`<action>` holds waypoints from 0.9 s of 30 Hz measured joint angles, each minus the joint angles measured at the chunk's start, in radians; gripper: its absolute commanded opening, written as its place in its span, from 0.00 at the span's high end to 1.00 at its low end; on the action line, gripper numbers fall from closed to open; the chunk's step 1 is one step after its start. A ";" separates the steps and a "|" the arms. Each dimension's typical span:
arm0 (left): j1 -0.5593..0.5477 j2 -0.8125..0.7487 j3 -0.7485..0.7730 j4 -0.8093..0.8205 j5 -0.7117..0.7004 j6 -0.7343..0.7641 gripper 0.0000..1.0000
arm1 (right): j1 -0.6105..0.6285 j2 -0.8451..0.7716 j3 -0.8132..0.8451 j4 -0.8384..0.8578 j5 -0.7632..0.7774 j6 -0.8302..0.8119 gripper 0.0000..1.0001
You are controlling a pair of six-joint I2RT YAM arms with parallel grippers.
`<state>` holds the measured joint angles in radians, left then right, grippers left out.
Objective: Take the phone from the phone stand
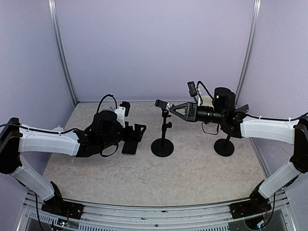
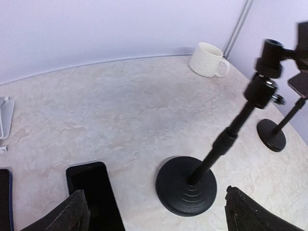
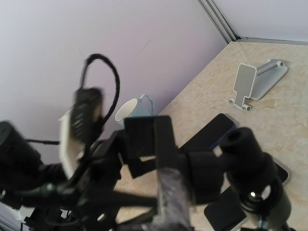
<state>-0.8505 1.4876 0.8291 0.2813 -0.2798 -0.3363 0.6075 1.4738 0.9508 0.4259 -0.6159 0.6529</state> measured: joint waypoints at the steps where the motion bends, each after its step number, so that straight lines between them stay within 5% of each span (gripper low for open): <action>1: -0.009 -0.006 -0.018 0.040 0.006 0.022 0.10 | 0.000 0.001 0.000 0.002 -0.001 0.000 1.00; 10: -0.032 -0.011 -0.097 0.357 0.143 0.215 0.20 | -0.002 0.002 0.000 0.004 -0.009 -0.001 1.00; 18: -0.032 0.043 0.155 0.332 0.168 0.238 0.32 | -0.002 0.002 0.000 0.005 -0.013 -0.001 1.00; 27: -0.055 0.117 0.270 0.219 0.108 0.250 0.46 | -0.002 0.002 0.000 0.005 -0.012 -0.002 1.00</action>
<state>-0.9054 1.6051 1.0992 0.5003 -0.1715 -0.0864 0.6052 1.4757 0.9508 0.4305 -0.6281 0.6514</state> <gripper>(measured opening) 0.576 0.235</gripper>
